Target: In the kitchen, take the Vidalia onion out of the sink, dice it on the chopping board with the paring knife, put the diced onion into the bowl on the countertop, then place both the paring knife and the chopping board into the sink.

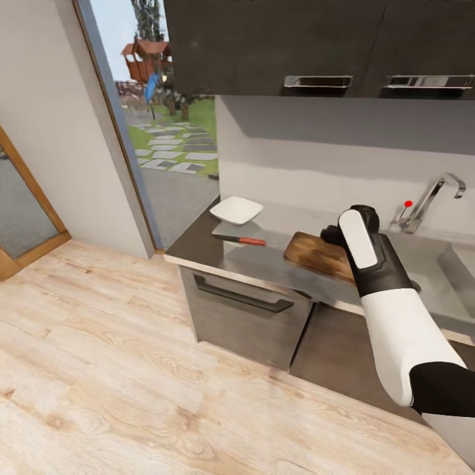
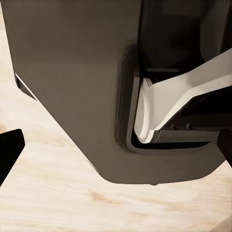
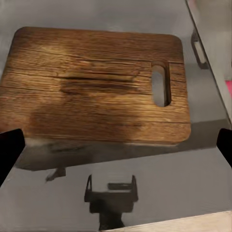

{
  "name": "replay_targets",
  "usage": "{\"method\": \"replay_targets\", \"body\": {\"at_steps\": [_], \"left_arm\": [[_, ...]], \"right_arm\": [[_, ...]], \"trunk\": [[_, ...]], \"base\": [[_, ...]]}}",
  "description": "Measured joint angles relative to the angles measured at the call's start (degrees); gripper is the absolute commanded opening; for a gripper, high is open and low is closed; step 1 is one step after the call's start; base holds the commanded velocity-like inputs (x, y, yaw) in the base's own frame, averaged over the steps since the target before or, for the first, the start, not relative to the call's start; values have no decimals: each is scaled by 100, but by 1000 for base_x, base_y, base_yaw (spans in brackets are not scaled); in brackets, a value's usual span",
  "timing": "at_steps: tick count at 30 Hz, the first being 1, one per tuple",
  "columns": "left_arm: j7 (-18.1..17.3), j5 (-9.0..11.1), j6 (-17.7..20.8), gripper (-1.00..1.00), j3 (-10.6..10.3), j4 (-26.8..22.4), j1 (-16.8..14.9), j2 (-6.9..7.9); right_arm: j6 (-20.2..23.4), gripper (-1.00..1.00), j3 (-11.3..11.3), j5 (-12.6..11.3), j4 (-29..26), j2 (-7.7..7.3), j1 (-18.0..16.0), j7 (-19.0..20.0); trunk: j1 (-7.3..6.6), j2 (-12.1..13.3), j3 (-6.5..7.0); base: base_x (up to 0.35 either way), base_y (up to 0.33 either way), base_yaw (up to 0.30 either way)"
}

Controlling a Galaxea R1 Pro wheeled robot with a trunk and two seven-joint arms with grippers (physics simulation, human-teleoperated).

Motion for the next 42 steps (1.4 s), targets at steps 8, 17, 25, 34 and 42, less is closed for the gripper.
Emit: {"method": "replay_targets", "body": {"at_steps": [8, 17, 25, 34, 42], "left_arm": [[0, 0, 0, 100, 3, 0, 0, 0], [0, -3, -2, 100, -1, 1, 0, 0], [0, -2, -1, 100, -2, 1, 0, 0], [0, -8, -9, 100, -9, 0, 0, -8], [0, -7, -211, 100, -16, 0, 0, -9]], "right_arm": [[0, 100, 0, -1, -69, 0, 4, 0], [-2, 100, 6, 0, -79, 1, 2, 1], [0, 100, 13, 2, -163, 2, 5, 0], [0, 100, 56, 0, -183, 1, 7, 0], [-3, 100, 573, -1, -192, 1, 9, 0]], "trunk": [[0, 0, 0], [0, 0, -1], [-1, 0, -21], [-1, 0, -50], [-4, -1, -53]], "base": [[-96, 84, 3], [-134, 185, 161], [-24, 48, 239], [4, 3, 146], [233, -1, 9]]}}
